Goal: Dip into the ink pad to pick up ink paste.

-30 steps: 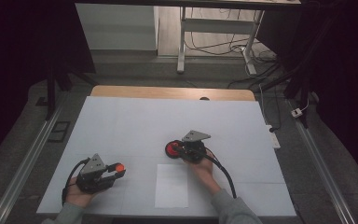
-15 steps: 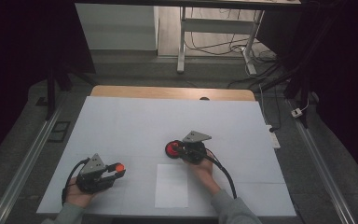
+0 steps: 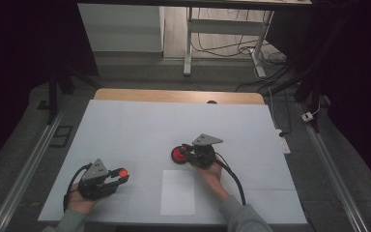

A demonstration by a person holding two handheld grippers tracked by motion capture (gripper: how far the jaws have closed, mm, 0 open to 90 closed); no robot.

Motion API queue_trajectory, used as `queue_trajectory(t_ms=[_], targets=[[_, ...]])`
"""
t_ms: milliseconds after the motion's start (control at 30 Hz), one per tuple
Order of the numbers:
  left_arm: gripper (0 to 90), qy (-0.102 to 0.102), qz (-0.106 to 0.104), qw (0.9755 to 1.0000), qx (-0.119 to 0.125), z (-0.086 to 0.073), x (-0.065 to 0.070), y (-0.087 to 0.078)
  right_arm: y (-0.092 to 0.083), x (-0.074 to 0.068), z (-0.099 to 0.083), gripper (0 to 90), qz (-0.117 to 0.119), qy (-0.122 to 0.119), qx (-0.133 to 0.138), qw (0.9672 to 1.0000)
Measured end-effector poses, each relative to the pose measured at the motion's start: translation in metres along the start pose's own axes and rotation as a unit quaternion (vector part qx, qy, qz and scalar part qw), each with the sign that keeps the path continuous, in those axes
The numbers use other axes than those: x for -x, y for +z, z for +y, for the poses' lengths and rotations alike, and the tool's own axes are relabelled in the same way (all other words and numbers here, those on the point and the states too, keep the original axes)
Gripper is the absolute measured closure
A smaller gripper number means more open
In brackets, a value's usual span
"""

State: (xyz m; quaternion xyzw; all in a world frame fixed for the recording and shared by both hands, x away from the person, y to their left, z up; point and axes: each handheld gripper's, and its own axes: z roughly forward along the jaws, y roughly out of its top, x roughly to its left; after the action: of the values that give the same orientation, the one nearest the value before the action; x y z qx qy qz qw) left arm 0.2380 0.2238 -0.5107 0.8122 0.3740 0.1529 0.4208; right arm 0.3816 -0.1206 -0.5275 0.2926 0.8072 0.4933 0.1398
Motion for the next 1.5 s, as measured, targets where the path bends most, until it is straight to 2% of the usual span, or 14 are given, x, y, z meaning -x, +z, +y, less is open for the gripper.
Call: queue_trajectory(t_ms=[67, 100, 200, 367, 700, 933, 1500], targets=[[64.8, 0.0, 0.001, 1.0, 0.0, 0.0, 0.0, 0.0, -0.003, 0.001, 0.002, 72.6, 0.003, 0.006, 0.007, 0.9999], [64.8, 0.0, 0.001, 1.0, 0.0, 0.0, 0.0, 0.0, -0.008, 0.001, 0.006, 72.6, 0.009, 0.013, 0.021, 0.9997], [64.8, 0.001, 0.001, 1.0, 0.0, 0.0, 0.0, 0.0, -0.012, 0.0, 0.008, 72.6, 0.011, 0.011, 0.025, 0.9996], [64.8, 0.002, 0.002, 1.0, 0.001, 0.0, 0.001, 0.001, -0.017, -0.002, 0.011, 72.6, 0.012, 0.003, 0.026, 0.9996], [64.8, 0.002, 0.002, 1.0, 0.001, 0.0, 0.0, 0.001, -0.027, 0.001, 0.014, 72.5, 0.018, 0.006, 0.033, 0.9993], [64.8, -0.006, -0.004, 0.9999, 0.009, 0.001, 0.0, 0.0, -0.036, -0.002, 0.016, 72.5, 0.028, 0.004, 0.039, 0.9988], [64.8, -0.008, -0.002, 0.9999, 0.007, 0.0, -0.001, 0.001, -0.052, -0.003, 0.015, 72.5, 0.031, 0.005, 0.049, 0.9983]])
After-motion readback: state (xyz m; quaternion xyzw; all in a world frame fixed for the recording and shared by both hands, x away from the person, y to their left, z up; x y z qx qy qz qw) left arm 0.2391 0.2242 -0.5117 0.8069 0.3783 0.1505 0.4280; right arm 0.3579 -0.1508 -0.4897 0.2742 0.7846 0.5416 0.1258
